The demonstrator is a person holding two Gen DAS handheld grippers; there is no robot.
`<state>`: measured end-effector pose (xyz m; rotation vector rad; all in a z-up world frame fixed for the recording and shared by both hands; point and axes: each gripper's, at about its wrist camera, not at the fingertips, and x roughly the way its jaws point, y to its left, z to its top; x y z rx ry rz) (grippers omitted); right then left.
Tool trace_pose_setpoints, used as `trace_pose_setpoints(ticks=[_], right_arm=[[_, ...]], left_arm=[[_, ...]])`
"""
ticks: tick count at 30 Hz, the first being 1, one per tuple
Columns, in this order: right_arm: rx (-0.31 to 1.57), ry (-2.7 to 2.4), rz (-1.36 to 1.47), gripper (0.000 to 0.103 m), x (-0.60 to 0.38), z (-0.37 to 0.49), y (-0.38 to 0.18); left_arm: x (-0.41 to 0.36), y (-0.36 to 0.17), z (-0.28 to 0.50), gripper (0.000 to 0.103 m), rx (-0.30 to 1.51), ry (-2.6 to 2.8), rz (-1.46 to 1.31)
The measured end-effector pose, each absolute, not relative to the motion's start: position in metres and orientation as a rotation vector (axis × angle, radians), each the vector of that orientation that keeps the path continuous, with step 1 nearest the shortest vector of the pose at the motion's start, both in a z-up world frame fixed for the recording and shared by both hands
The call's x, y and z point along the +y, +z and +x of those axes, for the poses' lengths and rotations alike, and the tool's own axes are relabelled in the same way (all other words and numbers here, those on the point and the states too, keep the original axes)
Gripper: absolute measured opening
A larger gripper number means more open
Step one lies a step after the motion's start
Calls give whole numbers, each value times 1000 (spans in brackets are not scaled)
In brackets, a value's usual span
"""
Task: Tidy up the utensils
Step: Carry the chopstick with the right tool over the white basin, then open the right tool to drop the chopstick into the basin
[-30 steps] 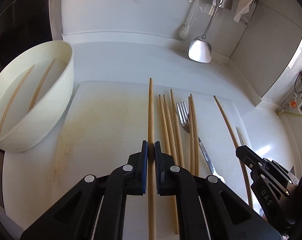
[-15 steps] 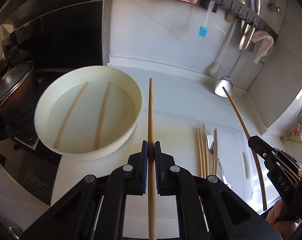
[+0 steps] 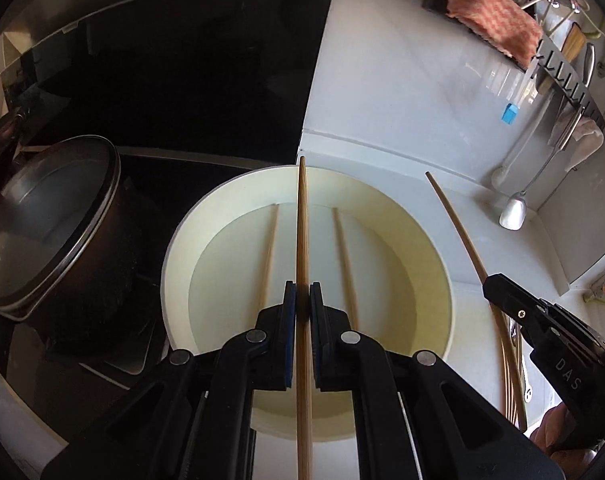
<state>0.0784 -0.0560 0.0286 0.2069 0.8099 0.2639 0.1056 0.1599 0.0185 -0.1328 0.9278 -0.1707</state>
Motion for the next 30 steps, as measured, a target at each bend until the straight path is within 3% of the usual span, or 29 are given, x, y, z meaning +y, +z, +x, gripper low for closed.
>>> trace_pose_setpoints(ticks=[9, 30], right_arm=[[922, 227, 261, 6, -13, 131, -11], [1146, 166, 278, 7, -16, 177, -70]], left_arm=[[176, -22, 153, 7, 1007, -236, -151], [145, -84, 192, 7, 1191, -255, -132]])
